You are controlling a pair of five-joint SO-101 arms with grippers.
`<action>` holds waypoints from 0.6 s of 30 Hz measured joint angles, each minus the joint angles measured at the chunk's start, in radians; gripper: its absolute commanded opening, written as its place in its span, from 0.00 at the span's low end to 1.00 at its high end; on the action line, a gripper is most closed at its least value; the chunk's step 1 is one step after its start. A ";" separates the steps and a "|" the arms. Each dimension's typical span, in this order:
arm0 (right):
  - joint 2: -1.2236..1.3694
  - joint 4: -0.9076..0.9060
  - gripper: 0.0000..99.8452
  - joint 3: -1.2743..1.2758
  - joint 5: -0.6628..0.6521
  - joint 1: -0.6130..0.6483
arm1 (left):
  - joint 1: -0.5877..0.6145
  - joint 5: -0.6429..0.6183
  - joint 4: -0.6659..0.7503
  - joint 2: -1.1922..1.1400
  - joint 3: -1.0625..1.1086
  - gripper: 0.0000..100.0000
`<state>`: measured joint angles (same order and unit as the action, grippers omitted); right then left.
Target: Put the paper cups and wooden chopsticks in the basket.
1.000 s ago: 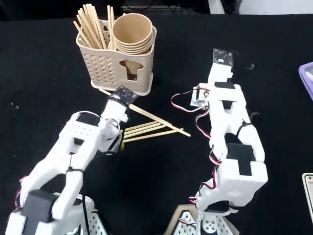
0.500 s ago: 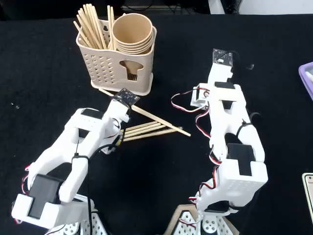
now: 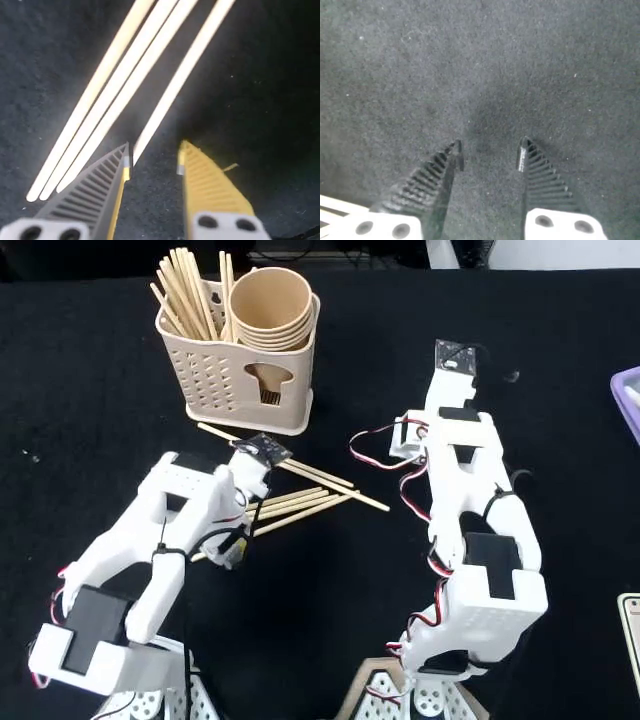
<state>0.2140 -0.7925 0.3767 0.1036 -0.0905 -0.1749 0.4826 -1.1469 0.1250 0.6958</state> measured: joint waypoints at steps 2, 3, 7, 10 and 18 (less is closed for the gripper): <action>0.000 0.000 0.19 0.000 0.000 0.000 | 0.000 0.029 -0.008 0.000 -0.012 0.17; 0.000 0.000 0.19 0.000 0.000 0.000 | 0.000 0.040 -0.014 0.000 -0.015 0.16; 0.000 0.000 0.19 0.000 0.000 0.000 | -0.002 0.055 -0.014 0.000 -0.043 0.17; 0.000 0.000 0.19 0.000 0.000 0.000 | -0.002 0.060 -0.012 -0.006 -0.068 0.17; 0.000 0.000 0.19 0.000 0.000 0.000 | 0.049 0.060 0.014 -0.006 -0.117 0.24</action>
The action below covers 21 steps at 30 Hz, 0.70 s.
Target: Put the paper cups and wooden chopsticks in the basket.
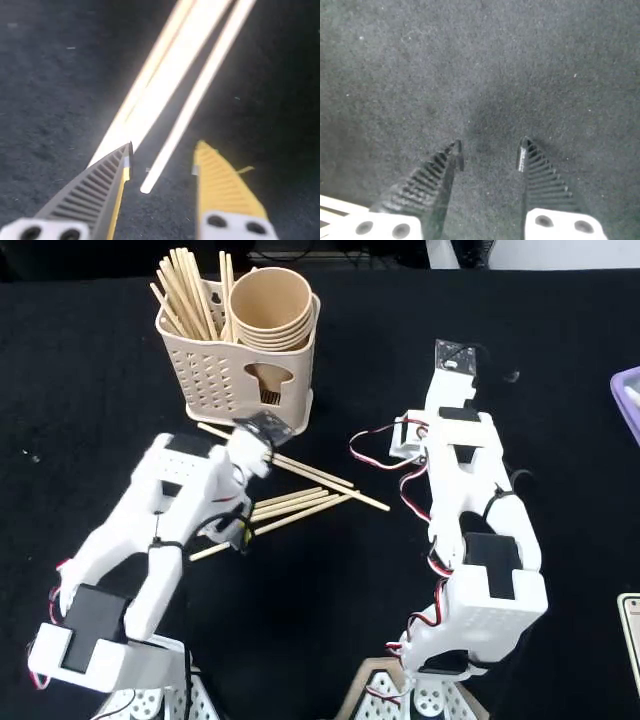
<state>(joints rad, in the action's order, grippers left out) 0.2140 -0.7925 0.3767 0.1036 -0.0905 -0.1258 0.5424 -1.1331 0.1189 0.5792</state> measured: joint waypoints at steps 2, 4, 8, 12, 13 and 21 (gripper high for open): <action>0.000 0.000 0.19 0.000 0.000 0.000 | 0.023 0.011 0.046 0.000 0.008 0.24; 0.000 0.000 0.19 0.000 0.000 0.000 | 0.029 0.029 0.078 0.000 0.041 0.24; 0.000 0.000 0.19 0.000 0.000 0.000 | 0.029 0.037 0.155 0.000 0.132 0.24; 0.000 0.000 0.19 0.000 0.000 0.000 | 0.028 0.037 0.178 0.005 0.158 0.24; 0.000 0.000 0.19 0.000 0.000 0.000 | 0.028 0.037 0.178 0.005 0.161 0.24; 0.000 0.000 0.19 0.000 0.000 0.000 | 0.006 0.038 0.114 0.006 0.164 0.13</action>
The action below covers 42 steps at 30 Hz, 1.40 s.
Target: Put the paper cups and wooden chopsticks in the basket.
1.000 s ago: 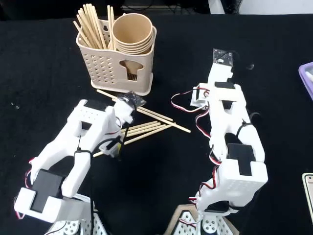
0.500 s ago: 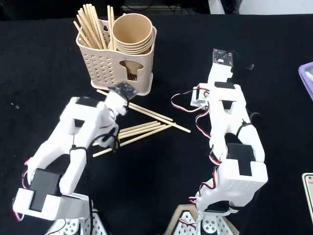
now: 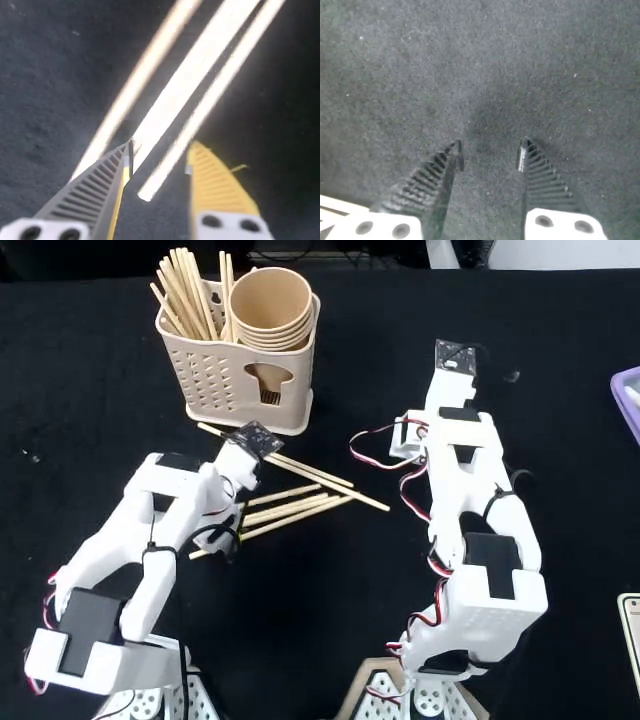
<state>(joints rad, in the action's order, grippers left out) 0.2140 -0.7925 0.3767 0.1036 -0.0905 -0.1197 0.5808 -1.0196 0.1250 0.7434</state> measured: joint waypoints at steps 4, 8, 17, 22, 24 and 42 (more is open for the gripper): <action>0.000 0.000 0.19 0.000 0.000 0.000 | -0.058 0.000 -0.037 -0.002 0.020 0.12; 0.000 0.000 0.19 0.000 0.000 0.000 | -0.081 0.000 -0.037 -0.002 0.023 0.12; 0.000 0.000 0.19 0.000 0.000 0.000 | -0.081 0.000 -0.037 -0.002 0.023 0.11; 0.000 0.000 0.19 0.000 0.000 0.000 | -0.087 0.002 -0.068 -0.002 0.031 0.04; 0.000 0.000 0.19 0.000 0.000 0.000 | -0.089 0.005 -0.100 -0.002 0.031 0.03; 0.000 0.000 0.19 0.000 0.000 0.000 | -0.057 0.288 -0.574 0.446 0.035 0.03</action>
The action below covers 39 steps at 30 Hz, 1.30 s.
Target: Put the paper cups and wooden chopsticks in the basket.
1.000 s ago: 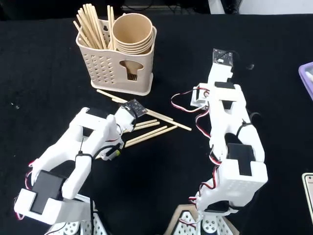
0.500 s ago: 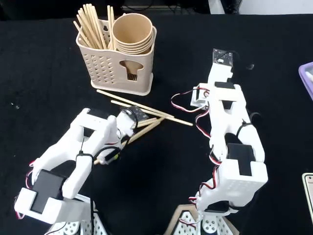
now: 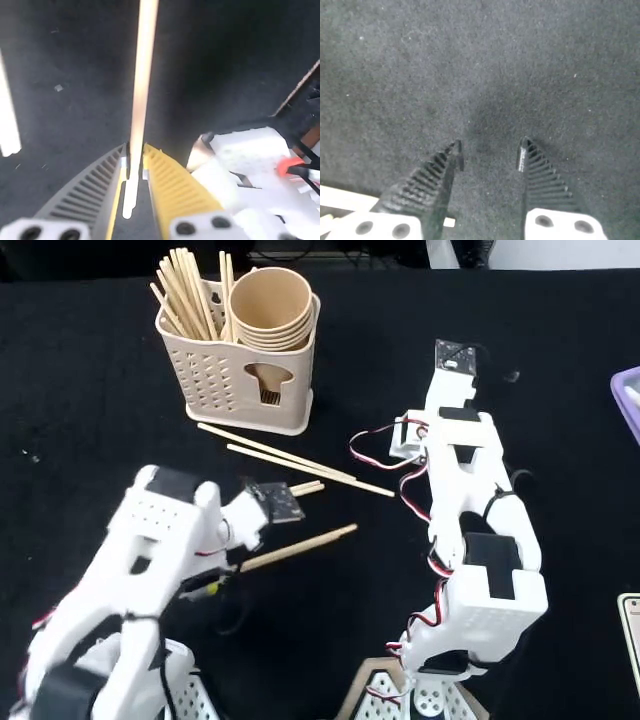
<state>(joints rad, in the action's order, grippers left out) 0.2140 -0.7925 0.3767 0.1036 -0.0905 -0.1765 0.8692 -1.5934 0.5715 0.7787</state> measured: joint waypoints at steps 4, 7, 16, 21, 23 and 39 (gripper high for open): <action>0.000 0.000 0.19 0.000 0.000 0.000 | 0.109 0.003 -0.012 0.133 -0.052 0.03; 0.000 0.000 0.19 0.000 0.000 0.000 | 0.206 -0.005 -0.028 0.212 -0.146 0.03; 0.000 0.000 0.19 0.000 0.000 0.000 | 0.233 -0.359 0.123 0.370 -0.486 0.03; 0.021 0.000 0.19 0.000 0.000 0.000 | 0.229 -0.663 0.390 0.377 -0.520 0.03; 0.044 0.003 0.19 -0.003 0.000 0.000 | 0.229 -0.750 0.499 0.376 -0.520 0.03; 0.098 0.003 0.19 -0.071 0.000 0.000 | 0.218 -1.096 1.234 -0.011 -0.470 0.03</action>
<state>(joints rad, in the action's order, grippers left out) 0.3122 -0.7894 0.3061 0.1036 -0.0905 0.0414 -0.2263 -0.3598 0.5608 0.3092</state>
